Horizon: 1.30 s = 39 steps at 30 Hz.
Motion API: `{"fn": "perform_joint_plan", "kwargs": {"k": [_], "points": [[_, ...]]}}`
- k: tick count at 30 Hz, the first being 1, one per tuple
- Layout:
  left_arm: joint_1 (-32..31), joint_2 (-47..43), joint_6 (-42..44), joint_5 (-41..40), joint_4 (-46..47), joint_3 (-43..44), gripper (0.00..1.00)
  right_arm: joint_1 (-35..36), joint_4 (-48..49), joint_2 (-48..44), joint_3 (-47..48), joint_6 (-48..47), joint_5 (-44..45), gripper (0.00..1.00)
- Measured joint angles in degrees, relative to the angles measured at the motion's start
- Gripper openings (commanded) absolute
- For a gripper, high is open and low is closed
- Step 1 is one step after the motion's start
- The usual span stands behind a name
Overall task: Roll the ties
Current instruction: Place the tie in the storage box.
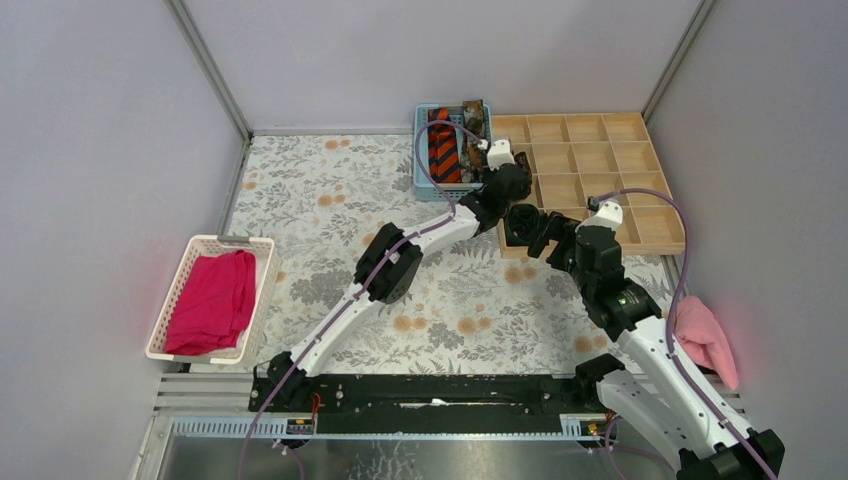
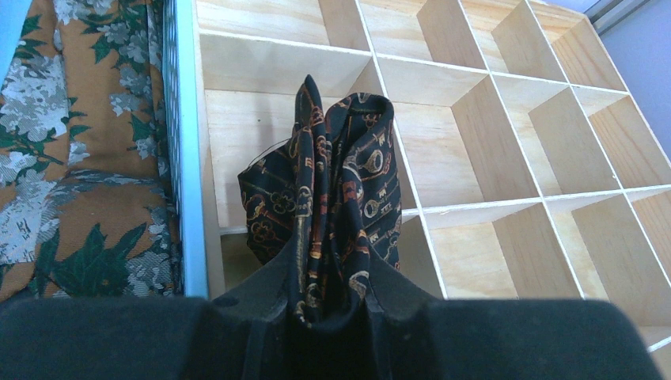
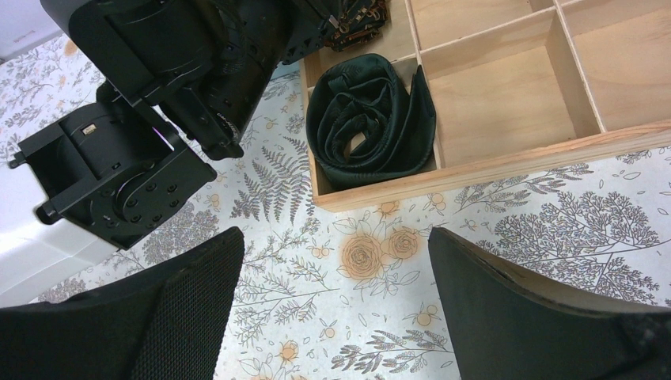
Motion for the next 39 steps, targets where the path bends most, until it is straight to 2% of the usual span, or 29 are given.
{"fn": "perform_joint_plan", "kwargs": {"k": [3,8,19,28,29,34,39], "points": [[0.1,-0.1,-0.9,0.8,-0.6,-0.1,0.28,0.0,0.0,0.2,0.0,-0.3,0.0,0.96],[0.3,-0.2,-1.9,2.6,-3.2,0.2,0.44,0.0,0.0,1.1,0.4,-0.4,0.0,0.96],[0.2,-2.6,-2.2,5.3,-4.1,-3.1,0.55,0.0,0.7,3.2,0.5,-0.1,-2.0,0.97],[0.0,-9.6,-2.1,7.9,-1.4,-14.1,0.61,0.0,1.6,4.6,0.7,0.3,-1.2,0.97],[0.0,-10.3,-2.1,8.2,-1.1,-15.3,0.69,0.0,1.6,5.1,0.8,0.4,-1.2,0.97],[-0.1,-13.5,-2.2,10.4,0.2,-19.0,0.92,0.0,1.6,7.4,2.4,0.8,-0.9,0.97],[0.0,-13.5,-2.1,12.5,0.8,-18.9,0.95,0.0,1.7,8.8,4.2,0.8,0.0,0.97]]}}
